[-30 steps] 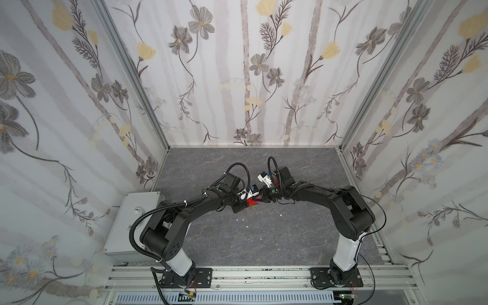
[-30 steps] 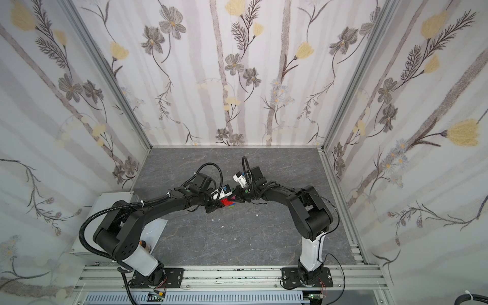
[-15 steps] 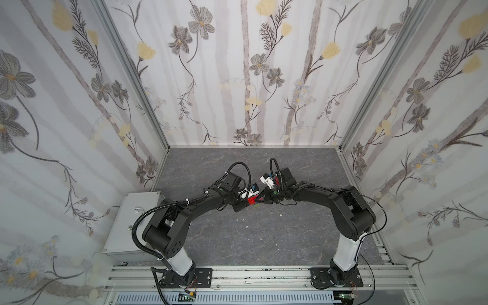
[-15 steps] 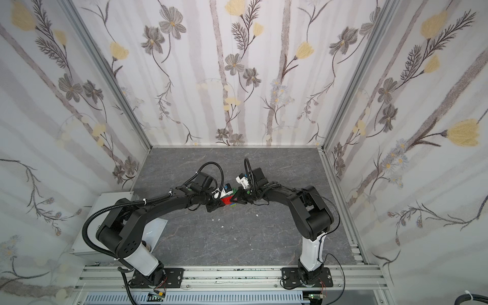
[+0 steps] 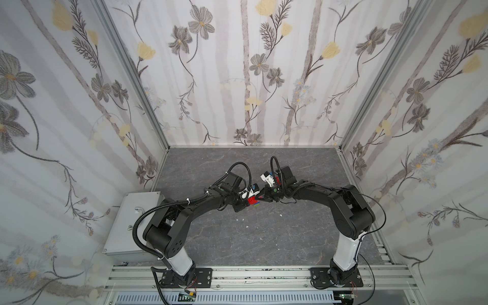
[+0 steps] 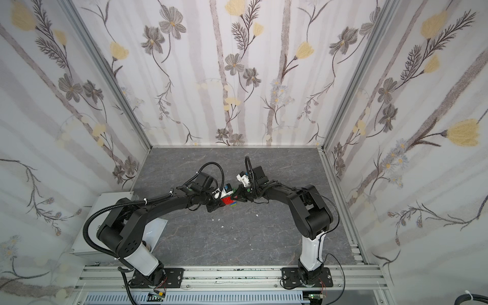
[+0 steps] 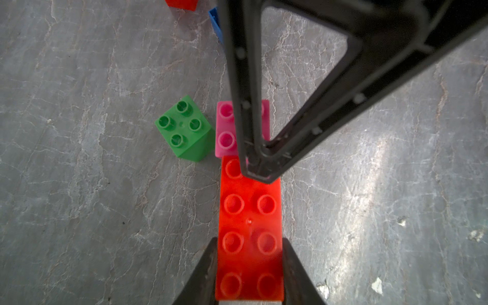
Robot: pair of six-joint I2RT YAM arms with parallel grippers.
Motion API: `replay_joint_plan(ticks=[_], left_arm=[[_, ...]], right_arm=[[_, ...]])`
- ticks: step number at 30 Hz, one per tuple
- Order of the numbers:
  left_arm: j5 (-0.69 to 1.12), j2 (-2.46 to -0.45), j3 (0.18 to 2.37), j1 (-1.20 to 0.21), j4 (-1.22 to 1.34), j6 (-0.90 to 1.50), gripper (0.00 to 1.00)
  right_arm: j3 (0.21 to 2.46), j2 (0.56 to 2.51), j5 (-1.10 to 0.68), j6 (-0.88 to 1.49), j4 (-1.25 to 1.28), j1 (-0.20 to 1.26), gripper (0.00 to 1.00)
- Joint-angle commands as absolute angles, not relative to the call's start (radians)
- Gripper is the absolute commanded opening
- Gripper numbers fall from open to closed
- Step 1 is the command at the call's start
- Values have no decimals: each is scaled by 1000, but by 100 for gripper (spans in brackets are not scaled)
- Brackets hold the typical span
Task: Assemble the number 4 with lego
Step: Assemble the lego brick with the lego brick.
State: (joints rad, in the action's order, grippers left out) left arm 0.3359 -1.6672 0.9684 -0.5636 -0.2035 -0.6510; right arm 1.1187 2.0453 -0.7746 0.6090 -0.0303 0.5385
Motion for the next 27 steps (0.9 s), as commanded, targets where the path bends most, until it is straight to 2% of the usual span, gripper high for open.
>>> replay_joint_plan(ticks=[1, 7, 15, 27], left_arm=[[326, -1675, 979, -564, -208, -656, 0], [323, -1688, 1000, -564, -229, -649, 0], [338, -1721, 1044, -563, -297, -654, 10], [303, -1749, 1075, -573, -317, -628, 15]], right_arm=[[1126, 2064, -757, 609, -47, 537, 0], [1109, 2083, -714, 621, -63, 532, 0], [1097, 2081, -653, 642, -94, 525, 0], [1111, 2107, -624, 619, -148, 531, 0]])
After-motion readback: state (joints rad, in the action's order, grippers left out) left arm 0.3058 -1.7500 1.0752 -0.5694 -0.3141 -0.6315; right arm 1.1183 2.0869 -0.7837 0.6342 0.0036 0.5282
